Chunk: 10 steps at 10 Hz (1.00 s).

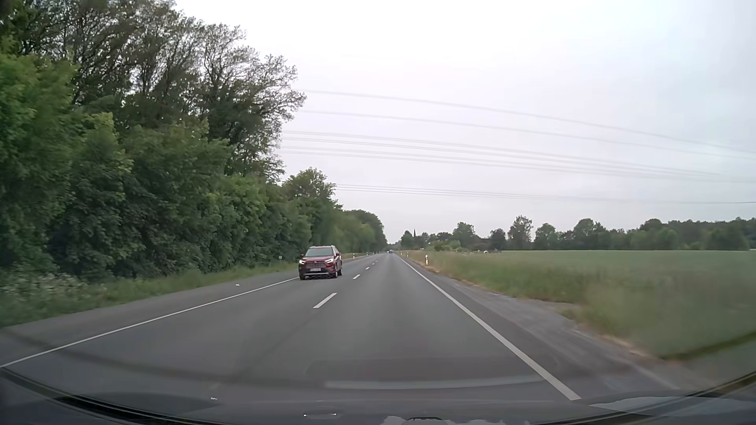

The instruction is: Follow the waypoints while adhering to traffic rules and regulations

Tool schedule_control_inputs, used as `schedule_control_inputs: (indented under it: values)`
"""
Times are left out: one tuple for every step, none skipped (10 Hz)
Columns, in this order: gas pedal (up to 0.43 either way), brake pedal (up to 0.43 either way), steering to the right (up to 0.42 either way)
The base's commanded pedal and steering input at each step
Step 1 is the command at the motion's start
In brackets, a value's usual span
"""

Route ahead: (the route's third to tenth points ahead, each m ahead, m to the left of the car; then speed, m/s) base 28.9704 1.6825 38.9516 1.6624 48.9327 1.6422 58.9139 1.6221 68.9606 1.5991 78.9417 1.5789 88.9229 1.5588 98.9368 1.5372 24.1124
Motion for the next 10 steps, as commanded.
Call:
schedule_control_inputs:
  values:
    - [0.260, 0.000, -0.002]
    - [0.260, 0.000, -0.002]
    - [0.260, 0.000, -0.002]
    - [0.248, 0.000, -0.002]
    - [0.248, 0.000, -0.002]
    - [0.248, 0.000, -0.002]
    - [0.248, 0.000, -0.002]
    - [0.248, 0.000, -0.002]
    - [0.248, 0.000, -0.002]
    - [0.248, 0.000, -0.002]
